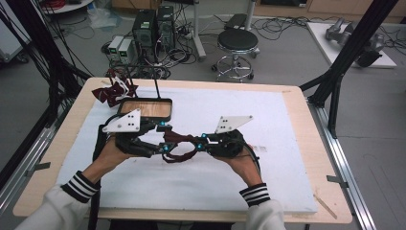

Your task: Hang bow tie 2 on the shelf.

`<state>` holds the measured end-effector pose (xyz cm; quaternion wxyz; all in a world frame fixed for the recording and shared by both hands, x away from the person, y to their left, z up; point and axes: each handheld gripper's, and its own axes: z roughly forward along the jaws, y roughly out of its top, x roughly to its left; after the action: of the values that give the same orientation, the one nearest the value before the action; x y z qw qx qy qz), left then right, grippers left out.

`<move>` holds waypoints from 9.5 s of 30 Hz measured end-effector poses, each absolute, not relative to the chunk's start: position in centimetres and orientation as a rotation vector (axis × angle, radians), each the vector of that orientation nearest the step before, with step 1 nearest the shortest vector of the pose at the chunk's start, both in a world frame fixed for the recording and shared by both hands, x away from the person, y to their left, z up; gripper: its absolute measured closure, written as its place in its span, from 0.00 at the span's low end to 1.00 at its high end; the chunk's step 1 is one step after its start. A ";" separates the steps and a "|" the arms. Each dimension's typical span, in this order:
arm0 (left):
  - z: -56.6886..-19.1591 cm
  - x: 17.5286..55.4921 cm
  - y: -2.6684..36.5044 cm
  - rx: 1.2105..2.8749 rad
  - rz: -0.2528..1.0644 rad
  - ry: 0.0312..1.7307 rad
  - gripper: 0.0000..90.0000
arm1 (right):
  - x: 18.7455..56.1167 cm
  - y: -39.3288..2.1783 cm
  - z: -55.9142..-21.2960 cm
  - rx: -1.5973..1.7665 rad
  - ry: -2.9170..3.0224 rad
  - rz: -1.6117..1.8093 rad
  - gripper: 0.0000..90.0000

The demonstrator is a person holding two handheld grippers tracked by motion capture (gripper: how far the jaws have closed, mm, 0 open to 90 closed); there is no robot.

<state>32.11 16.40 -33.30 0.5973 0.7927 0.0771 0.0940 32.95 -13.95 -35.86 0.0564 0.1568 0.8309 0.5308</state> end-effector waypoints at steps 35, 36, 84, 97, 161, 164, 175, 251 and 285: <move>-33.2 31.8 17.5 1.842 0.266 0.226 0.86 | 32.7 -14.1 -35.7 0.561 2.339 1.553 0.10; -33.2 31.8 17.5 1.842 0.266 0.226 0.86 | 32.7 -14.1 -35.7 0.561 2.339 1.553 0.10; -29.4 34.6 26.2 1.544 0.684 0.514 0.86 | 26.7 -24.3 -38.7 0.887 1.849 1.667 0.01; -29.3 35.7 27.1 1.469 0.809 0.588 0.86 | 25.1 -25.7 -42.1 0.940 1.815 1.646 0.01; -34.4 38.4 24.0 1.489 1.113 0.895 0.87 | 25.0 -26.0 -44.4 0.910 1.709 1.668 0.01; -34.8 38.5 23.8 1.495 1.115 0.912 0.88 | 24.9 -25.9 -44.3 0.902 1.709 1.672 0.01; -36.0 39.1 23.9 1.531 1.086 0.965 0.88 | 24.9 -26.0 -44.3 0.898 1.702 1.675 0.01; -39.2 35.1 27.6 1.536 0.682 0.679 0.16 | 25.3 -25.5 -45.5 0.916 1.630 1.621 0.01; -44.3 28.1 30.4 1.485 0.618 0.632 0.15 | 25.0 -25.0 -45.5 0.885 1.612 1.557 0.01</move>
<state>28.08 30.41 -44.34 0.6493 0.6535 0.2780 0.2721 24.99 -25.05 -45.47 0.3580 0.3430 0.6248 0.6032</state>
